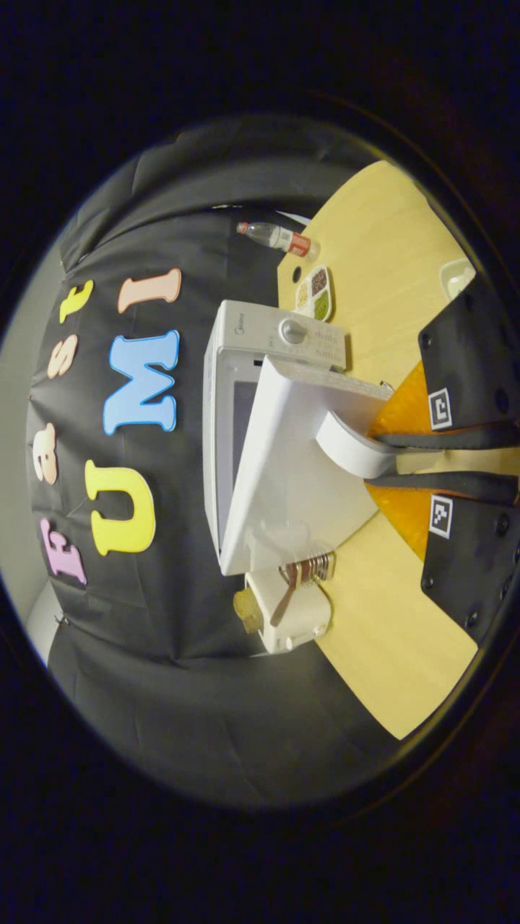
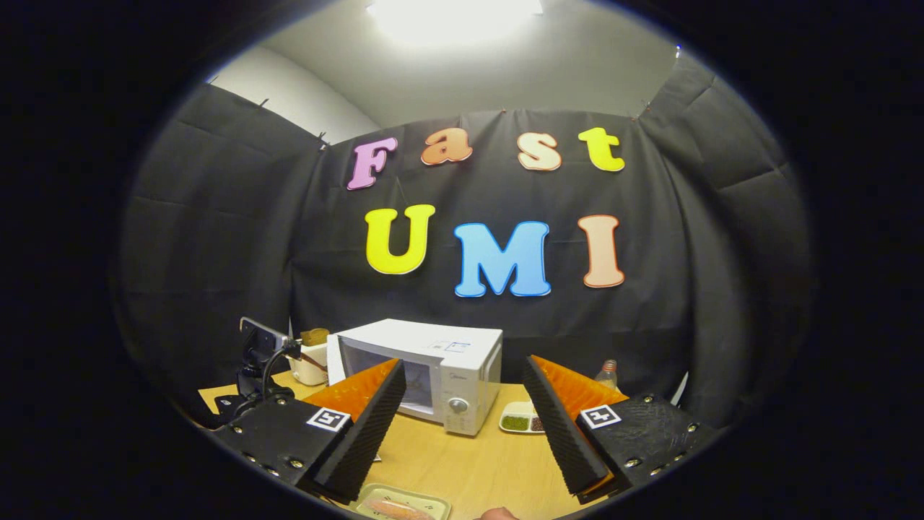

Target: Open the microwave oven with the left hand, put the food in, and close the microwave oven.

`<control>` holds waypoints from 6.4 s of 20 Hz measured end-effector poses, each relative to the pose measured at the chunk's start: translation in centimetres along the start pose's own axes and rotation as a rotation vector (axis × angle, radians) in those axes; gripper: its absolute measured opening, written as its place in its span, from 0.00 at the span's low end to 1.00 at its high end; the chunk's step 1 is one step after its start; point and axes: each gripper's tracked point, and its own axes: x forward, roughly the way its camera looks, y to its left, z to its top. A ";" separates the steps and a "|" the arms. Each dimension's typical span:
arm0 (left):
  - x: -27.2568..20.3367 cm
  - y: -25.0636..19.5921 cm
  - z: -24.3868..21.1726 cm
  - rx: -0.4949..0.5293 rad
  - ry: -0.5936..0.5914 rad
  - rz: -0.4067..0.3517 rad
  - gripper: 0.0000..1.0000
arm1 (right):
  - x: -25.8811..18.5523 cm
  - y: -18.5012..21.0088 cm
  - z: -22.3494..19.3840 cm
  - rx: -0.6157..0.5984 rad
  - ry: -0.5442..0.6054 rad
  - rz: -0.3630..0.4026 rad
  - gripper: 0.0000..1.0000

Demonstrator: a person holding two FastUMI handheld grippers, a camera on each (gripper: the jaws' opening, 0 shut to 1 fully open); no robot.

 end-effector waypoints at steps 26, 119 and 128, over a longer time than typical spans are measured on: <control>-4.4 15.8 -3.0 -0.095 0.020 0.006 0.20 | 7.2 12.0 -3.6 -0.037 0.069 0.207 1.00; -16.3 30.1 8.6 -0.164 -0.336 0.428 0.96 | 25.6 17.8 -16.8 -0.596 0.334 0.421 0.76; -15.7 34.1 7.3 -0.178 -0.289 0.483 0.96 | 32.5 18.0 -21.0 -0.698 0.307 0.316 0.76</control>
